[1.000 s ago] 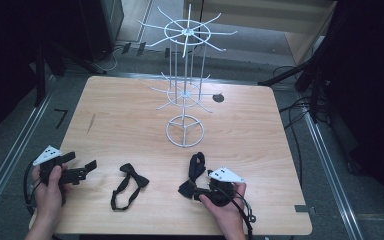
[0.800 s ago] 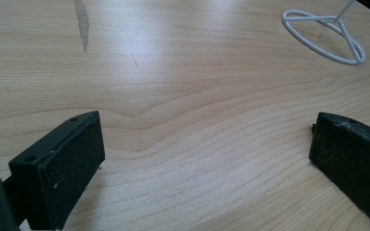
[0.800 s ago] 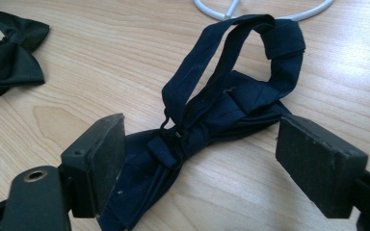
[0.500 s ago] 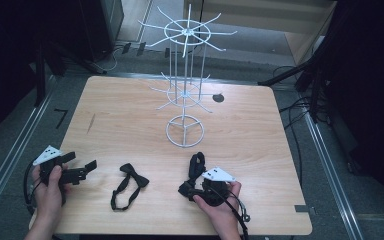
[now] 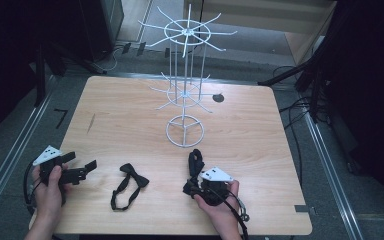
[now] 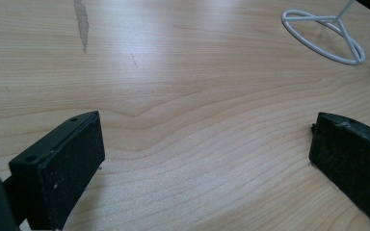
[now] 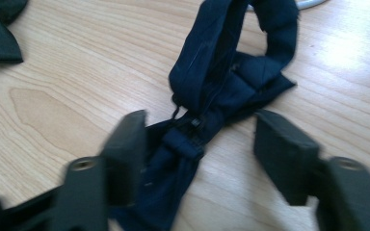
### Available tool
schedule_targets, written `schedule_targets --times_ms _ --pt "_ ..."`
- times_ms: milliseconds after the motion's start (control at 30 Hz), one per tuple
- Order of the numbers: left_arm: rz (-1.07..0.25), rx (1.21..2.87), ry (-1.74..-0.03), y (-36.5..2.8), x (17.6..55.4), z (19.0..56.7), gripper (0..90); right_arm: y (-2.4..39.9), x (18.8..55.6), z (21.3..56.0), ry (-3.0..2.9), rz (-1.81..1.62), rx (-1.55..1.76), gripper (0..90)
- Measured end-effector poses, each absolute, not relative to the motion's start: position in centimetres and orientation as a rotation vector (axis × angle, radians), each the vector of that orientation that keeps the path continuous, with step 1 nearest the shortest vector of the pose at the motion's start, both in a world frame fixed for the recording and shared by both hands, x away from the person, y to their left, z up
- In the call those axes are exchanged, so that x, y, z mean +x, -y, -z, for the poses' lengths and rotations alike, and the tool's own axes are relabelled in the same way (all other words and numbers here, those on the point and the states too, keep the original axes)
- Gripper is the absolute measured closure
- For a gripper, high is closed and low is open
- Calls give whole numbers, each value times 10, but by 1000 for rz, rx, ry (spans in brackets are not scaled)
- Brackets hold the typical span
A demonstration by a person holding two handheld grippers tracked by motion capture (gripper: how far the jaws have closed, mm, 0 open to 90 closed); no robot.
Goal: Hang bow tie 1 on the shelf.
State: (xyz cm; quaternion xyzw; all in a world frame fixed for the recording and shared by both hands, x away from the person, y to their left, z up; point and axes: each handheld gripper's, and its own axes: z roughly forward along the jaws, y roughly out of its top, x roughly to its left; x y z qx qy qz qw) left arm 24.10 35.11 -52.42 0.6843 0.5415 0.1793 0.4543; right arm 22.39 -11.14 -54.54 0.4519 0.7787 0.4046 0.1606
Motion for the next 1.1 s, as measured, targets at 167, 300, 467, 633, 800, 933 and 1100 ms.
schedule_targets --times_ms 167,300,467,633,800,933,1100 --pt "-443 1689 -1336 -351 241 524 0 116 225 546 -2210 -1161 1300 583" --pt "-442 1689 -1336 -351 241 524 0 119 226 546 -2216 -1175 1302 705" --pt "-443 1690 -1336 -351 241 524 0 121 227 546 -2235 -1181 1277 721" --pt "-441 1689 -1336 -351 241 524 0 119 225 544 -2243 -1150 1218 830" --pt "-438 1685 -1337 -352 241 524 0 119 223 543 -2254 -1129 1189 838" --pt "-437 1686 -1336 -352 241 524 0 118 222 542 -2260 -1123 1165 845" --pt "-437 1686 -1337 -352 241 524 0 116 219 538 -2240 -1131 1126 848"
